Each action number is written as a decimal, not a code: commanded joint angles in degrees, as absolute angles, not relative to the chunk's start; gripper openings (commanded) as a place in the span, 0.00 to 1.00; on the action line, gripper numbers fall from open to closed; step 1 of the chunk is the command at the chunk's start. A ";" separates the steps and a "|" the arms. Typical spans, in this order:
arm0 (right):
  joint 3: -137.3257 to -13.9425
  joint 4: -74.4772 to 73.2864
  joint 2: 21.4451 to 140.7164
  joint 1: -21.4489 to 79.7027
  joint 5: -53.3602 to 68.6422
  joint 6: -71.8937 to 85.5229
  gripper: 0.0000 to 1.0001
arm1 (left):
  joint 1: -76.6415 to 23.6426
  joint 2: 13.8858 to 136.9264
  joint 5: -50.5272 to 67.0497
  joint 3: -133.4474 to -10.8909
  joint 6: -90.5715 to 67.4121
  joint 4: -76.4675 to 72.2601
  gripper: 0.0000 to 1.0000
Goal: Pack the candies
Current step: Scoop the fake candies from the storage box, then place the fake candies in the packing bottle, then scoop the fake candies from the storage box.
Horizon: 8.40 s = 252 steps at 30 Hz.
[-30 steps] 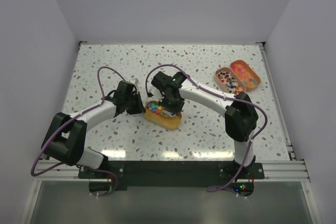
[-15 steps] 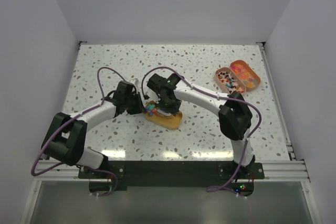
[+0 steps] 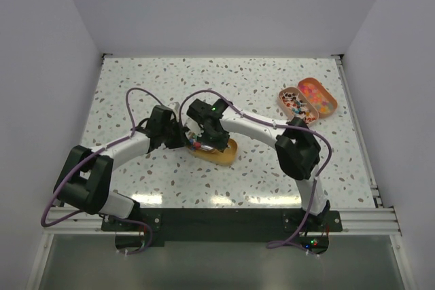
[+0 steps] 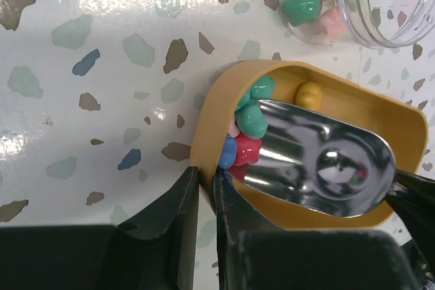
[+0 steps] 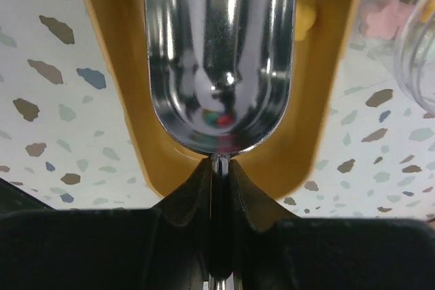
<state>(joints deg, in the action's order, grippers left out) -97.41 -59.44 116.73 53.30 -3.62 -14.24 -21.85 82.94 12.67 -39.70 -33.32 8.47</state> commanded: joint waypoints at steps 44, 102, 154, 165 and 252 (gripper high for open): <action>-82.27 -31.65 111.18 51.33 2.39 -5.46 0.00 | -24.08 73.83 16.70 -42.01 -31.81 10.46 0.05; -95.79 -60.81 104.32 42.98 -21.00 -18.54 0.00 | -16.27 59.94 -12.65 -44.57 -20.22 13.81 1.00; -103.02 -71.64 106.10 52.03 -23.58 -18.37 0.00 | -15.38 65.82 -4.40 -43.95 -19.77 15.47 0.83; -95.80 -72.68 105.37 51.94 -7.65 -19.07 0.00 | -19.69 72.50 5.62 -41.84 -28.46 16.80 0.65; -85.87 -44.04 110.39 48.25 3.07 -13.97 0.00 | -22.15 51.77 -4.83 -40.17 -30.94 18.02 0.87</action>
